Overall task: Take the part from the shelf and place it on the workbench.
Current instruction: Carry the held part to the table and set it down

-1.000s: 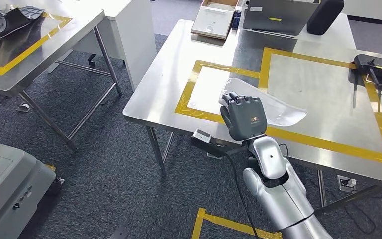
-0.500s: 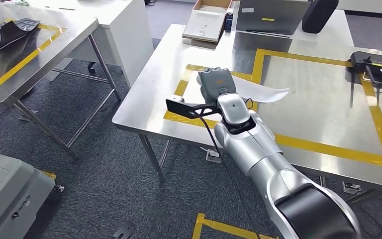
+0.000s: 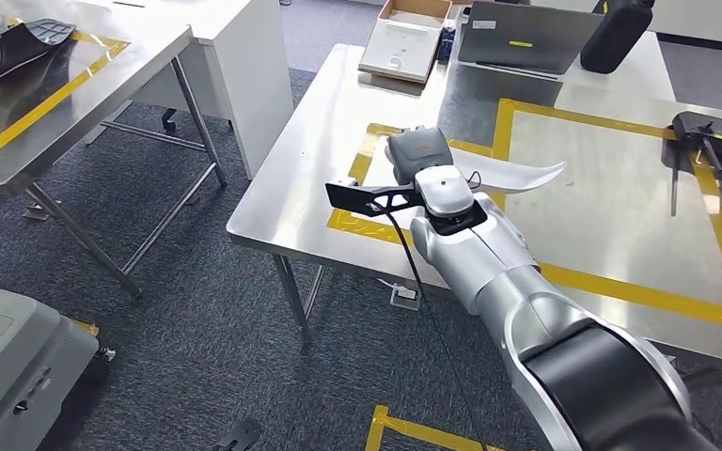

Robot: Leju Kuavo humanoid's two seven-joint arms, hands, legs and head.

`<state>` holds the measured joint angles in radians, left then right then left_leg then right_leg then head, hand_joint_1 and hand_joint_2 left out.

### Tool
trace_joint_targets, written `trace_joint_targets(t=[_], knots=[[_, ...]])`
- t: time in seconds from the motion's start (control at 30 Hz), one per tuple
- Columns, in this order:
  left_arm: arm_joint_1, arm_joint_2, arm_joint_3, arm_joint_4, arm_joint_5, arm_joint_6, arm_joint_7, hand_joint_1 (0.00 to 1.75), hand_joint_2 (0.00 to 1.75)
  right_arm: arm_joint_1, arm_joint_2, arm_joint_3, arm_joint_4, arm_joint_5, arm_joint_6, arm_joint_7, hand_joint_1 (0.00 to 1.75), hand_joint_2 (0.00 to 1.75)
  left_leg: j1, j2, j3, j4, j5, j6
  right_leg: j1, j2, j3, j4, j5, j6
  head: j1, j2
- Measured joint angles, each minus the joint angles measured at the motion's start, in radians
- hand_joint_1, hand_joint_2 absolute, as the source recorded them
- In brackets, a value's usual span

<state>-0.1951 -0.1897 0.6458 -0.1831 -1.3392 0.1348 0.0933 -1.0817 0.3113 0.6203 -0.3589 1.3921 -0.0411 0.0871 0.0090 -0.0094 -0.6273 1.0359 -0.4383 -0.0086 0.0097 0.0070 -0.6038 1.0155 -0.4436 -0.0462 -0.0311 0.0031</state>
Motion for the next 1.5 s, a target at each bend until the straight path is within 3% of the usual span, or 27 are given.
trace_joint_targets(t=[0.07,0.17,0.23,1.07,1.2,1.27,1.33,1.43,1.47,1.5], knots=[[-0.001,-0.001,-0.001,0.000,0.000,-0.004,0.002,0.00,1.75,-0.001,0.000,0.000,0.008,0.002,0.004,-0.003,1.68,1.75,-0.001,0.000,0.000,0.000,0.000,0.002,-0.001,0.000,0.001,-0.002,0.001,0.007,0.000,0.000],[-0.003,-0.001,-0.002,0.000,-0.001,-0.004,0.007,0.00,1.75,-0.001,0.000,0.000,0.017,0.007,0.008,-0.009,1.68,1.75,-0.003,0.001,0.000,0.001,-0.001,0.004,-0.003,0.000,0.002,-0.005,0.001,0.031,0.000,0.000],[-0.003,-0.001,-0.002,0.000,-0.001,-0.004,0.010,0.00,1.75,-0.001,0.001,0.000,0.022,0.009,0.011,-0.011,1.68,1.75,-0.003,0.001,0.000,0.001,-0.001,0.005,-0.005,0.000,0.002,-0.005,0.000,0.040,0.000,0.000],[-0.004,-0.004,-0.002,0.000,0.009,-0.018,0.041,0.00,1.75,-0.019,-0.002,0.011,0.060,0.005,0.078,0.074,1.68,1.75,0.001,0.003,0.001,-0.001,0.001,0.002,-0.003,0.000,-0.001,-0.002,0.000,0.040,0.000,0.000],[-0.005,-0.004,-0.002,0.000,0.004,-0.015,0.038,0.00,1.75,-0.026,-0.012,0.011,0.065,-0.007,0.092,0.116,1.68,1.75,-0.006,0.003,0.000,0.002,-0.004,0.011,-0.007,0.001,0.000,-0.006,0.000,0.050,-0.001,0.000],[-0.005,-0.004,-0.002,0.000,0.001,-0.015,0.037,0.00,1.75,-0.033,-0.022,0.009,0.066,-0.014,0.101,0.134,1.68,1.75,-0.001,0.005,0.007,-0.009,0.001,0.018,-0.006,0.001,-0.001,-0.001,-0.005,0.055,-0.001,0.000],[-0.007,-0.005,-0.002,-0.001,0.000,-0.015,0.037,0.00,1.75,-0.045,-0.037,0.006,0.068,-0.019,0.111,0.155,1.68,1.75,0.005,0.008,0.017,-0.022,0.006,0.026,-0.007,0.001,-0.029,0.061,-0.039,0.062,0.003,0.000],[-0.009,-0.006,-0.002,-0.001,0.000,-0.015,0.037,0.00,1.75,-0.054,-0.068,0.001,0.076,-0.028,0.129,0.183,1.68,1.75,0.007,0.010,0.021,-0.025,0.005,0.031,-0.018,0.000,-0.129,0.252,-0.115,0.073,0.006,0.000],[-0.009,-0.006,-0.002,-0.001,0.000,-0.015,0.037,0.00,1.75,-0.054,-0.079,-0.002,0.079,-0.029,0.134,0.189,1.68,1.75,0.008,0.009,0.021,-0.023,0.003,0.029,-0.022,-0.001,-0.148,0.281,-0.115,0.077,0.006,0.000],[-0.008,-0.006,-0.002,-0.001,0.000,-0.014,0.037,0.00,1.75,-0.055,-0.089,-0.006,0.082,-0.030,0.138,0.194,1.68,1.75,0.010,0.008,0.021,-0.021,0.001,0.026,-0.027,-0.001,-0.148,0.270,-0.097,0.080,0.006,0.000]])
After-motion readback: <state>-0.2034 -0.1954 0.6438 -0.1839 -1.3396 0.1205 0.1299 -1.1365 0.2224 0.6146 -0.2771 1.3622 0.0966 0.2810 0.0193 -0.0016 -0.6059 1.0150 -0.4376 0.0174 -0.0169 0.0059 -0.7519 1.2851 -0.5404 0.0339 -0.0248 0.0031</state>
